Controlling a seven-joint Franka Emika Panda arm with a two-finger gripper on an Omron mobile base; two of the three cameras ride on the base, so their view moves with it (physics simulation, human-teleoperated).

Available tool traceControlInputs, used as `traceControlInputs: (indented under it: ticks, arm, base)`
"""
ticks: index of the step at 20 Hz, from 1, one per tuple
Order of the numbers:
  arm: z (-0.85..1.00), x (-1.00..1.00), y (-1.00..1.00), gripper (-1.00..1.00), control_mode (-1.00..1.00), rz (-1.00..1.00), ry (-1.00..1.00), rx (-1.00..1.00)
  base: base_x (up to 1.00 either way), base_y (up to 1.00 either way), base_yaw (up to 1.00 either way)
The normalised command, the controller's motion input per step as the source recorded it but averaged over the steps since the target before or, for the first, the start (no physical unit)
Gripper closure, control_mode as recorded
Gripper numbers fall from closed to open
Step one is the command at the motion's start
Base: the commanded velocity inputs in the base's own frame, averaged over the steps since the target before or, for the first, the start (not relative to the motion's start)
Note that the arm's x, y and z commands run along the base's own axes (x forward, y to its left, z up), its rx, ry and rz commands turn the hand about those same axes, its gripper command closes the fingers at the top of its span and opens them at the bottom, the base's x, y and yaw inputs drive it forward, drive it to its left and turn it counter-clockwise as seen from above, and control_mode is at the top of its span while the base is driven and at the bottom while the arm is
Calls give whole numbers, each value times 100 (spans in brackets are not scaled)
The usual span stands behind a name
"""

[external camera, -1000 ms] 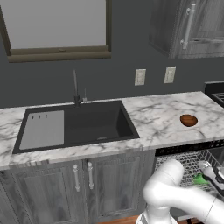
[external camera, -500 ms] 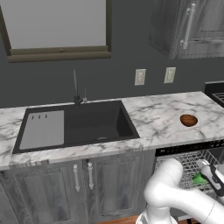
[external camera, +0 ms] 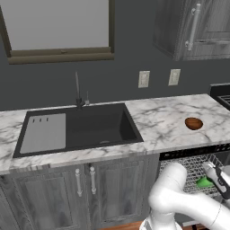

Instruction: Pick up the cup and bowl from the counter, place them in the dishwasher, and close the dishwasher door.

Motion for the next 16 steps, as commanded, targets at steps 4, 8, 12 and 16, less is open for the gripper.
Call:
traceControlInputs:
  ticks: [4, 8, 12, 16]
  arm:
    - [11, -29, -26, -100, -100, 0, -2, 0]
    - [23, -19, -22, -100, -100, 0, -2, 0]
    - [21, -16, -17, -100, -100, 0, -1, 0]
    - [36, -21, -5, -100, -100, 0, -1, 0]
  base:
    - [0, 0, 0]
    - [0, 0, 0]
    - [0, 0, 0]
    - [0, 0, 0]
